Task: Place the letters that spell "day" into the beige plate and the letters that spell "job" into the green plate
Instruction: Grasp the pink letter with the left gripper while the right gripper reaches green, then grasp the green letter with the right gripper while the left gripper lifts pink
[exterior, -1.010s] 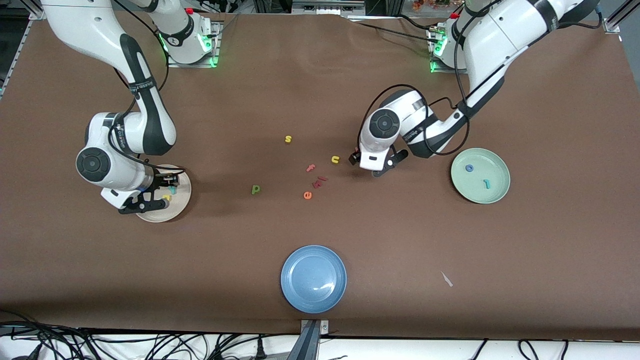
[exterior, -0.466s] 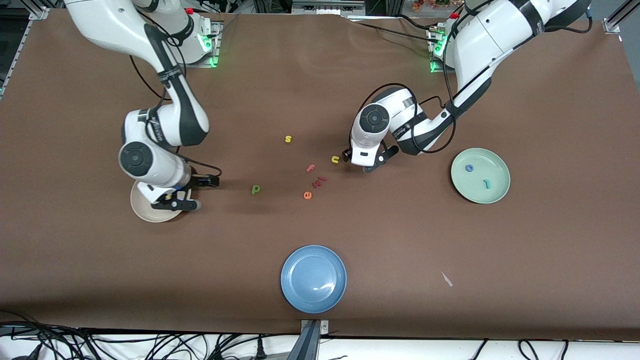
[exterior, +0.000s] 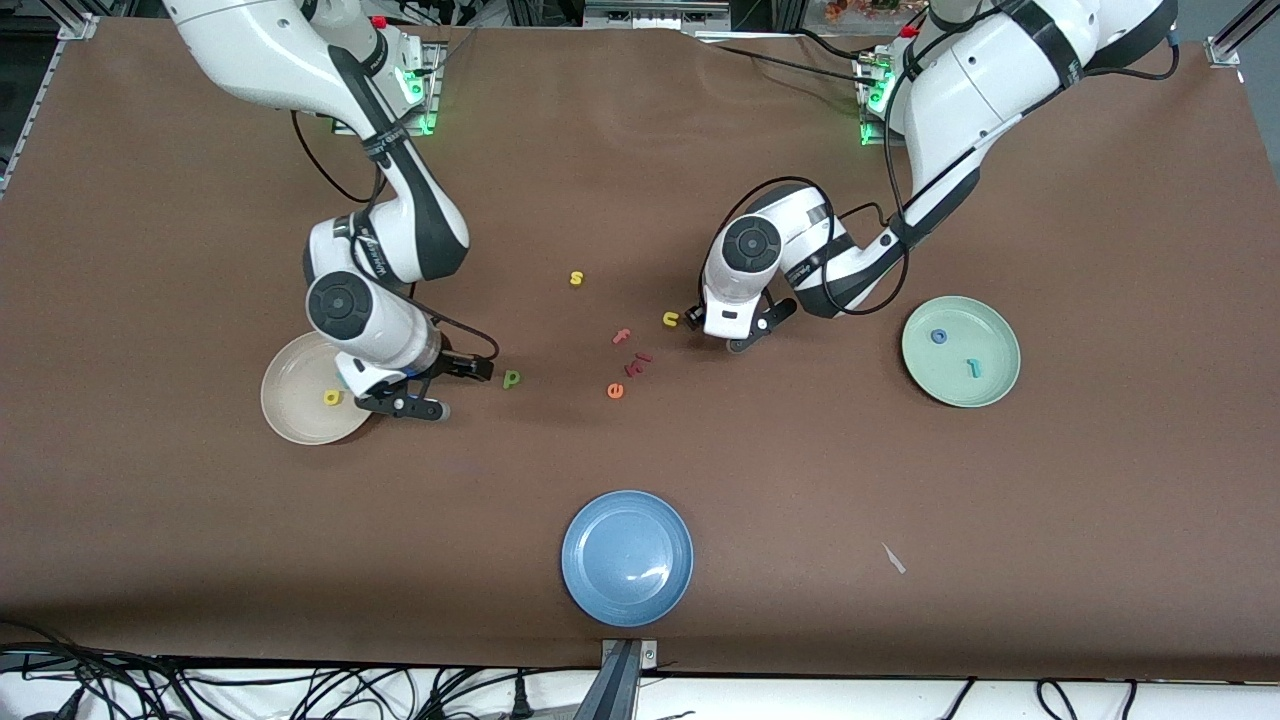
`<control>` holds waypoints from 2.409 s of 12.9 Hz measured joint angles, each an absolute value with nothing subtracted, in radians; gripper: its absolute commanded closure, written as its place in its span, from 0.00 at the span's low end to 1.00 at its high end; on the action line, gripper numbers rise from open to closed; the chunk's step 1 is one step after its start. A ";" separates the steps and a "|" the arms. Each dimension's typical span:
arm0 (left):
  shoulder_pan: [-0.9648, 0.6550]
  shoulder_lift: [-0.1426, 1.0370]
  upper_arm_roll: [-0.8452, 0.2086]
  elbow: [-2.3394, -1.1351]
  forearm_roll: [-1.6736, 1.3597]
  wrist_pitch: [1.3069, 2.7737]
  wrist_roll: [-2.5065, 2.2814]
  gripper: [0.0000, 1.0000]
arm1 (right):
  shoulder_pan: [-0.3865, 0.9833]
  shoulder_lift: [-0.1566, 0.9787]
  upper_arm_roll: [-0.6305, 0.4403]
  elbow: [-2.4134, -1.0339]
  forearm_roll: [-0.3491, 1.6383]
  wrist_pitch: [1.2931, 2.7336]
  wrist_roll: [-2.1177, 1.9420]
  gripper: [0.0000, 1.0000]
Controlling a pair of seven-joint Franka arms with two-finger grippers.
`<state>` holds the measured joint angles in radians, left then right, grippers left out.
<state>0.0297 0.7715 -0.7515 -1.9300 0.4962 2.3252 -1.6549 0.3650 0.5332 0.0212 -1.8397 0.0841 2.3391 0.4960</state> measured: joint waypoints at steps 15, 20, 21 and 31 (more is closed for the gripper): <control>0.029 0.771 -0.752 -1.921 0.496 2.337 -1.665 0.72 | 0.442 0.660 0.027 -1.784 0.079 2.446 0.547 0.30; 0.028 0.769 -0.755 -1.918 0.496 2.329 -1.663 0.72 | 0.450 0.663 0.027 -1.784 0.078 2.446 0.547 0.51; 0.028 0.769 -0.755 -1.918 0.496 2.329 -1.663 0.72 | 0.450 0.664 0.027 -1.784 0.078 2.446 0.547 0.53; 0.373 0.740 -0.936 -1.742 0.492 2.036 -1.317 0.71 | 0.450 0.669 0.027 -1.783 0.077 2.446 0.547 0.76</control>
<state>0.3734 0.7399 -0.9358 -1.7425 0.4923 2.0362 -1.3173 0.4502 0.6686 0.0268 -1.7833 0.0774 2.4459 0.5468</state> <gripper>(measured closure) 0.705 0.705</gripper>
